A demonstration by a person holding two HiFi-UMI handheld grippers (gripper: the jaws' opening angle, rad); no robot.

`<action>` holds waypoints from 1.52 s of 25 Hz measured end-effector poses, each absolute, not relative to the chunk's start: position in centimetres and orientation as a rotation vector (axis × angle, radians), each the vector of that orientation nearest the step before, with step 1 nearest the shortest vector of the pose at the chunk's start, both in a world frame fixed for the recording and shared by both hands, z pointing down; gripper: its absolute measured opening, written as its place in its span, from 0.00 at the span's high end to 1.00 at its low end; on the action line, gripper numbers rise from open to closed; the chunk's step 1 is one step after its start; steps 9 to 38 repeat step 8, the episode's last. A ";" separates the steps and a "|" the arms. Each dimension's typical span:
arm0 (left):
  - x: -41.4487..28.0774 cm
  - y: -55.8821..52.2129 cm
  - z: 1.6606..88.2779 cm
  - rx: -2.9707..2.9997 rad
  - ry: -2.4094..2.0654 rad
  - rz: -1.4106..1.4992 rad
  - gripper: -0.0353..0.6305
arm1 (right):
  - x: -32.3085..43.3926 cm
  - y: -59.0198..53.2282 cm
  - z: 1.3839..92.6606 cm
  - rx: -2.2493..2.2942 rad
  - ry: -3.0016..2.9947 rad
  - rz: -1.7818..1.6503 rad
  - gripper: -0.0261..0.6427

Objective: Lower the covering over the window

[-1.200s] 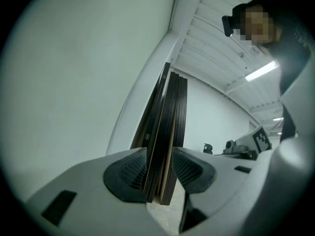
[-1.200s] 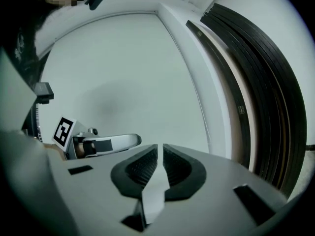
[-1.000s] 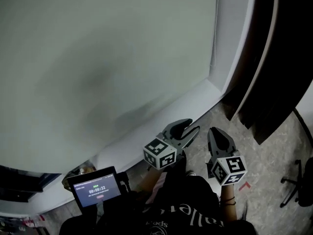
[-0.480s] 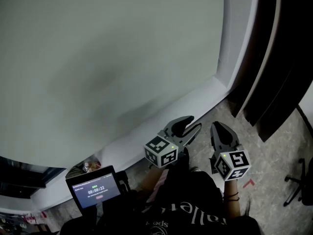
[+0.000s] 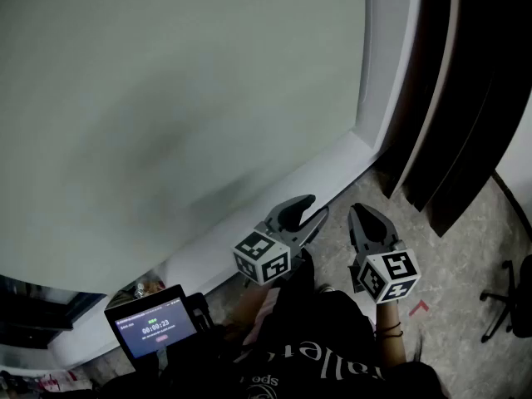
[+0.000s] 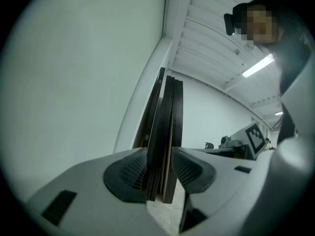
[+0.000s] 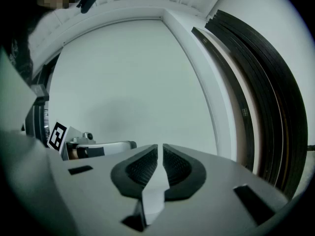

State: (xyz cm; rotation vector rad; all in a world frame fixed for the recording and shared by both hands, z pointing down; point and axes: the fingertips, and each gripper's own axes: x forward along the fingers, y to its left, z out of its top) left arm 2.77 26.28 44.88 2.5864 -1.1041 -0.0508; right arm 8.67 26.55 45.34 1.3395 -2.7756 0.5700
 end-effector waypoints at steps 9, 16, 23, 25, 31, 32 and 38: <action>2.7 26.3 45.2 2.579 -1.096 -0.049 0.71 | 8.6 26.5 45.7 1.333 -2.764 0.576 0.93; 2.7 26.3 45.2 2.579 -1.096 -0.049 0.71 | 8.6 26.5 45.7 1.333 -2.764 0.576 0.93; 2.7 26.3 45.2 2.579 -1.096 -0.049 0.71 | 8.6 26.5 45.7 1.333 -2.764 0.576 0.93; 2.7 26.3 45.2 2.579 -1.096 -0.049 0.71 | 8.6 26.5 45.7 1.333 -2.764 0.576 0.93; 2.7 26.3 45.2 2.579 -1.096 -0.049 0.71 | 8.6 26.5 45.7 1.333 -2.764 0.576 0.93; 2.7 26.3 45.2 2.579 -1.096 -0.049 0.71 | 8.6 26.5 45.7 1.333 -2.764 0.576 0.93; 2.7 26.3 45.2 2.579 -1.096 -0.049 0.71 | 8.6 26.5 45.7 1.333 -2.764 0.576 0.93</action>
